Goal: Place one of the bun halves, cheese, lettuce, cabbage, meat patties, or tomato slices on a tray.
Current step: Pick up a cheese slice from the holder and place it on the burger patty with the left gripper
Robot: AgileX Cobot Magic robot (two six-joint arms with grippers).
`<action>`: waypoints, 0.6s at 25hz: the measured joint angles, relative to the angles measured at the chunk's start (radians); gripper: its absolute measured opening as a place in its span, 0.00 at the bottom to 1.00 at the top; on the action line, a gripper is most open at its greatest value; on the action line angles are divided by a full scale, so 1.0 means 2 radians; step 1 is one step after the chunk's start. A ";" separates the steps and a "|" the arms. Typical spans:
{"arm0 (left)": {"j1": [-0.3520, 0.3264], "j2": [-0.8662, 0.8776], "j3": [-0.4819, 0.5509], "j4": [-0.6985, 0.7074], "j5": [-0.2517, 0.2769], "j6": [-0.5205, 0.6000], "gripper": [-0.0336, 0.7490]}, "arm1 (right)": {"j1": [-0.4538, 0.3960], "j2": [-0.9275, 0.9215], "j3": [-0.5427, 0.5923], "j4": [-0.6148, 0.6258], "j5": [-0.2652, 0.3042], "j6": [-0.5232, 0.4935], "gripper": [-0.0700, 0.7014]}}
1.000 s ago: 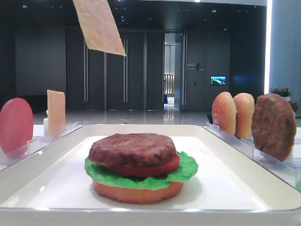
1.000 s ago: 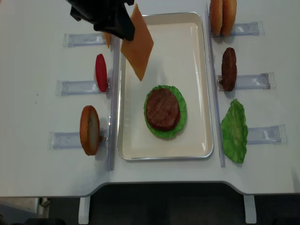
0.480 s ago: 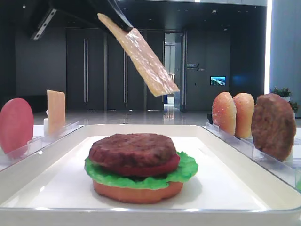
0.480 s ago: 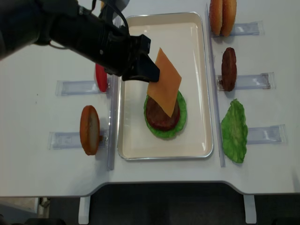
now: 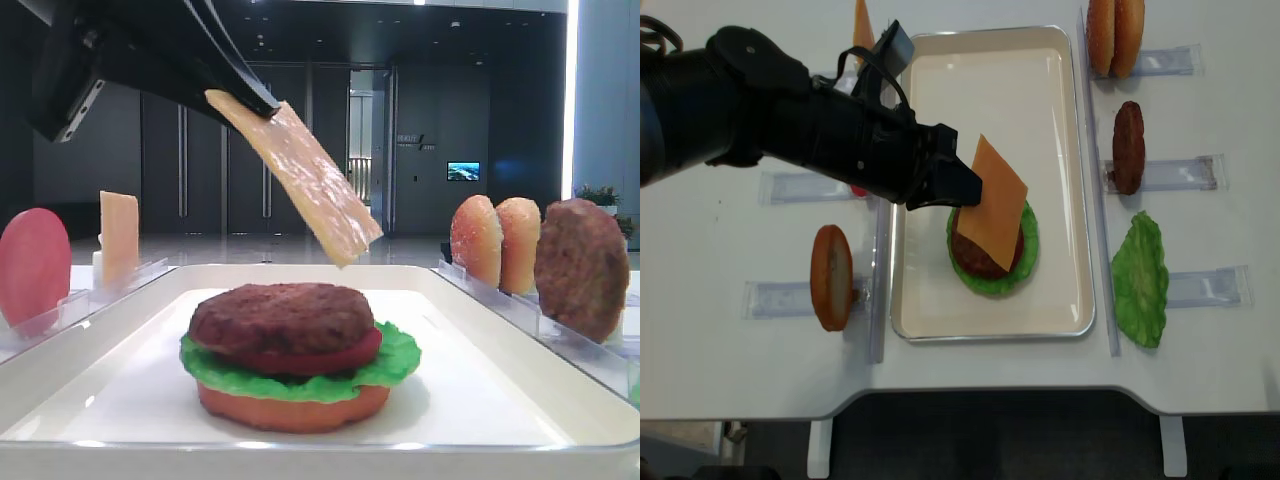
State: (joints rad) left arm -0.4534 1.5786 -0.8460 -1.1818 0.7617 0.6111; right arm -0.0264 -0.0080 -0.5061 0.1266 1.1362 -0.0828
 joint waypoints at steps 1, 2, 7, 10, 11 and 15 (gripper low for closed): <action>0.000 0.000 0.001 -0.003 -0.002 0.005 0.08 | 0.000 0.000 0.000 0.000 0.000 0.000 0.63; 0.000 0.000 0.004 -0.007 -0.004 0.008 0.08 | 0.000 0.000 0.000 0.000 0.000 0.000 0.63; -0.006 0.016 0.009 -0.028 -0.016 0.034 0.08 | 0.000 0.000 0.000 0.000 0.000 0.000 0.63; -0.009 0.027 0.009 -0.043 -0.020 0.049 0.08 | 0.000 0.000 0.000 0.000 0.000 0.000 0.63; -0.009 0.030 0.009 -0.044 -0.021 0.051 0.08 | 0.000 0.000 0.000 0.000 0.000 0.000 0.63; -0.009 0.036 0.009 -0.046 -0.025 0.060 0.08 | 0.000 0.000 0.000 0.000 0.000 0.000 0.63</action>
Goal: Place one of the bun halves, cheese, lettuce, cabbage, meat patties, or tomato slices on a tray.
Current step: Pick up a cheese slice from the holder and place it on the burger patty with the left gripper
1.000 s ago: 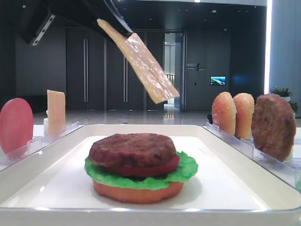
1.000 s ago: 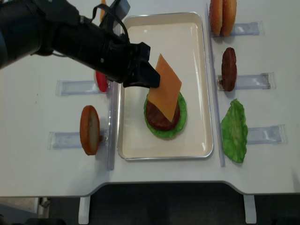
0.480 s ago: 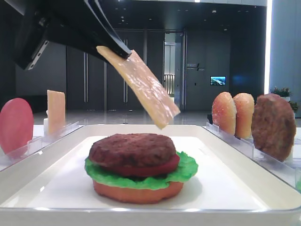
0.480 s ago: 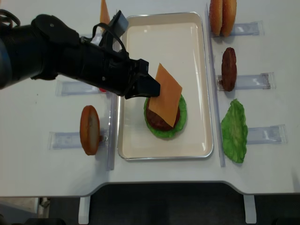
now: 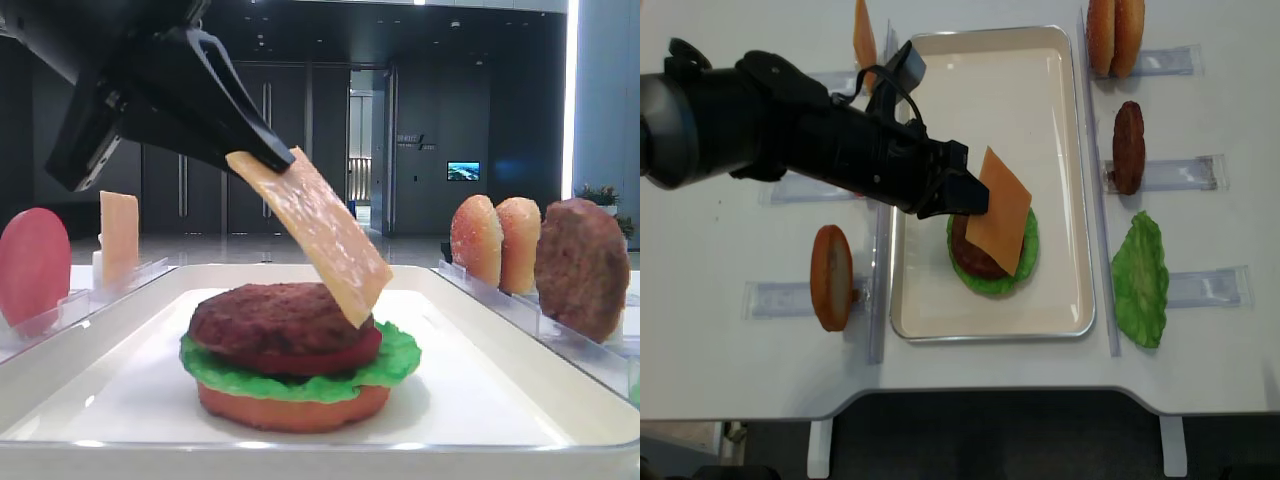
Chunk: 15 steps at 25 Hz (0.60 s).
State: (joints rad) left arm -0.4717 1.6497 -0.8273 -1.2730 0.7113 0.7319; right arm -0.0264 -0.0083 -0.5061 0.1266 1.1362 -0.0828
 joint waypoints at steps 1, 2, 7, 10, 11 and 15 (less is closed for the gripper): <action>0.000 0.000 0.000 -0.001 0.000 0.000 0.08 | 0.000 0.000 0.000 0.000 0.000 0.000 0.63; 0.000 0.000 0.000 -0.001 -0.001 0.001 0.08 | 0.000 0.000 0.000 0.000 0.000 0.000 0.63; 0.000 0.012 0.000 0.007 -0.001 0.001 0.08 | 0.000 0.000 0.000 0.000 0.000 0.000 0.63; 0.000 0.015 0.000 0.015 -0.005 0.001 0.08 | 0.000 0.000 0.000 0.000 0.000 0.000 0.63; 0.000 0.015 0.000 0.019 -0.007 0.001 0.08 | 0.000 0.000 0.000 0.000 0.000 0.000 0.63; 0.000 0.015 0.000 0.038 -0.013 -0.007 0.08 | 0.000 0.000 0.000 0.000 0.000 0.000 0.63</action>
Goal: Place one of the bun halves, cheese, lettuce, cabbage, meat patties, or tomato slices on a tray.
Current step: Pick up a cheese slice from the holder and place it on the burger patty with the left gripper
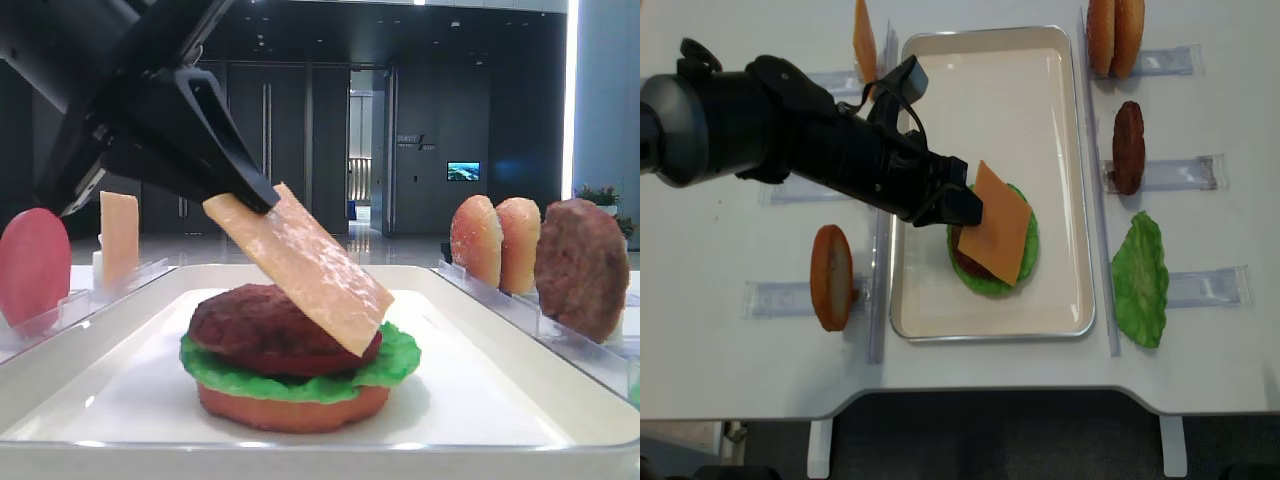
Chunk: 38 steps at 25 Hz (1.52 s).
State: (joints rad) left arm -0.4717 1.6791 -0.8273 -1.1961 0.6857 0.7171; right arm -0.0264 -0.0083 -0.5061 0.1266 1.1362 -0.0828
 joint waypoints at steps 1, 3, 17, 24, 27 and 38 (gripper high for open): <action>0.000 0.000 0.000 0.006 -0.003 -0.003 0.08 | 0.000 0.000 0.000 0.000 0.000 0.000 0.63; 0.000 0.000 0.000 0.010 -0.010 -0.007 0.08 | 0.000 0.000 0.000 0.000 0.000 0.000 0.63; -0.002 0.000 0.000 0.029 -0.022 -0.027 0.08 | 0.000 0.000 0.000 0.000 0.000 0.000 0.63; -0.002 0.000 0.000 0.032 -0.024 -0.035 0.08 | 0.000 0.000 0.000 0.000 0.000 0.000 0.63; -0.002 0.000 0.000 0.032 -0.025 -0.036 0.09 | 0.000 0.000 0.000 0.000 0.000 0.000 0.63; -0.002 0.000 0.000 0.067 -0.035 -0.076 0.25 | 0.000 0.000 0.000 0.000 0.000 0.000 0.63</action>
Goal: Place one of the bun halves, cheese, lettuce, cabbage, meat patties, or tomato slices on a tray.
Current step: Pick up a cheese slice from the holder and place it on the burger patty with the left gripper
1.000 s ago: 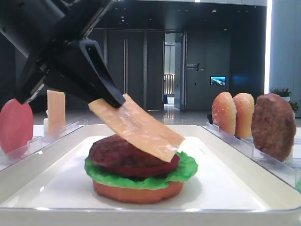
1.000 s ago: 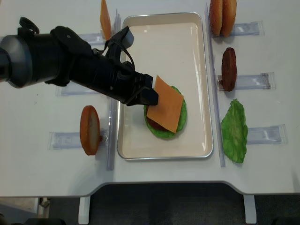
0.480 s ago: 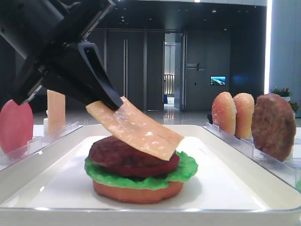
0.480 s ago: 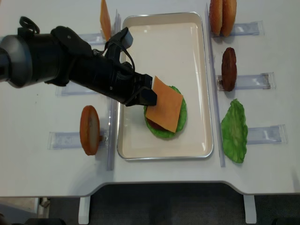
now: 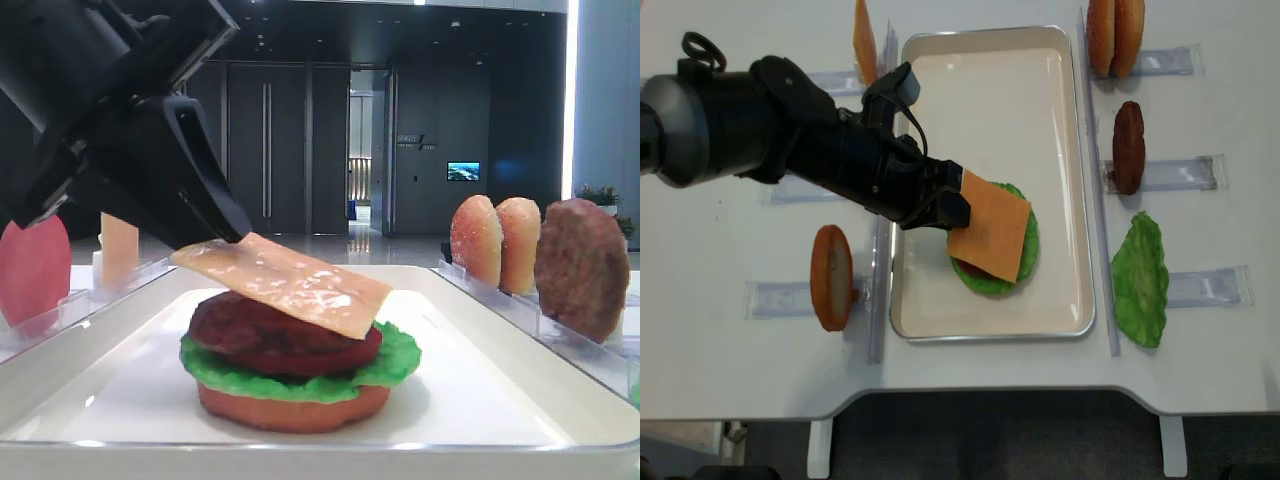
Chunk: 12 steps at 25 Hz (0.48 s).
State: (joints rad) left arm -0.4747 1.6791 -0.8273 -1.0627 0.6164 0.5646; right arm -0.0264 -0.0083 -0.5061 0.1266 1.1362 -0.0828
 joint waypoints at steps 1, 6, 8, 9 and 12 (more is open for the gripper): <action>0.000 0.000 0.000 0.001 0.000 -0.002 0.28 | 0.000 0.000 0.000 0.000 0.000 0.000 0.63; 0.000 0.000 0.000 0.006 -0.001 -0.013 0.55 | 0.000 0.000 0.000 0.000 0.000 0.000 0.63; 0.000 -0.004 0.000 0.013 -0.001 -0.024 0.64 | 0.000 0.000 0.000 0.000 0.000 0.000 0.63; 0.000 -0.007 0.000 0.019 -0.001 -0.031 0.66 | 0.000 0.000 0.000 0.000 0.000 0.000 0.63; 0.000 -0.017 0.000 0.045 -0.001 -0.056 0.69 | 0.000 0.000 0.000 0.000 0.000 0.000 0.63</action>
State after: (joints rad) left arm -0.4747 1.6443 -0.8273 -0.9727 0.6151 0.4519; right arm -0.0264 -0.0083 -0.5061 0.1266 1.1362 -0.0828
